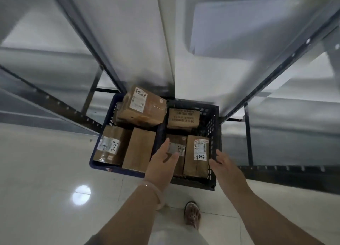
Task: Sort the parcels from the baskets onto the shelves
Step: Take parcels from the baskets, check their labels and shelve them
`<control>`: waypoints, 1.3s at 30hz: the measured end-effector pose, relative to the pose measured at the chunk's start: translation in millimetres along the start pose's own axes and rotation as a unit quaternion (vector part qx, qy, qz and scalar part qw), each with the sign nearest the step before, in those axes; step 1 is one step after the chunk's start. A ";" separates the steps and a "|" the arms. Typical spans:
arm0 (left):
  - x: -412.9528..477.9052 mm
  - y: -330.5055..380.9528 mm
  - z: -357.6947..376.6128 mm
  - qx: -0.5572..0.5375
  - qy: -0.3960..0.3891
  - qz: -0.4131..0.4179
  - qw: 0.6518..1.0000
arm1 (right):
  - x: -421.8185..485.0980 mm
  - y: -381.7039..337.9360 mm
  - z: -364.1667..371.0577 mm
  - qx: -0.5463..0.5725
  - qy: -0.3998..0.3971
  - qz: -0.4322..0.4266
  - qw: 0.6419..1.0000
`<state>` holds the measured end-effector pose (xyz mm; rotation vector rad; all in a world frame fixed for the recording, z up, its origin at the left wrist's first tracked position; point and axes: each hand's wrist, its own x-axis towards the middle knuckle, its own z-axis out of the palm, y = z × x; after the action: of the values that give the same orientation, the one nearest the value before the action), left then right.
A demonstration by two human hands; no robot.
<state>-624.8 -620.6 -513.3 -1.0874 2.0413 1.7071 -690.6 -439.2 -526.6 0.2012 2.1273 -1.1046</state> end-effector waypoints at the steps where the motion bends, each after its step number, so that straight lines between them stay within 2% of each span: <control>1: 20.9 -14.4 5.6 0.002 -0.009 -0.013 1.000 | 13.9 13.7 6.8 -0.005 0.004 0.012 1.000; 9: 160.7 -110.1 69.2 0.024 -0.093 -0.059 0.994 | 133.0 113.4 58.0 -0.009 0.058 0.086 0.995; 14: 221.9 -147.3 118.9 0.035 -0.116 -0.073 0.990 | 205.9 156.8 87.6 0.035 0.071 0.111 0.991; 17: 250.1 -157.1 144.8 0.086 -0.144 -0.083 0.982 | 244.1 174.7 98.8 0.055 0.078 0.127 0.987; 20: 279.7 -178.7 168.1 0.099 -0.110 -0.056 0.987 | 274.1 190.8 109.6 0.053 0.092 0.134 0.985; 24: 306.0 -200.4 183.4 0.104 -0.070 -0.128 0.984 | 299.2 215.4 123.7 0.040 0.087 0.169 0.981; 30: 327.3 -223.6 198.6 0.124 -0.099 -0.157 0.975 | 307.6 222.7 128.0 0.043 0.038 0.228 0.972; 34: 331.1 -234.3 198.2 0.111 -0.099 -0.162 0.975 | 315.0 223.2 134.6 0.016 0.055 0.233 0.971; 39: 332.6 -228.8 185.3 0.094 -0.094 -0.170 0.976 | 312.9 218.3 131.1 0.038 0.071 0.236 0.968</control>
<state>-742.6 -578.0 -939.5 -1.0908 1.7418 1.3614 -754.2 -459.9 -924.4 0.7998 2.0099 -0.9063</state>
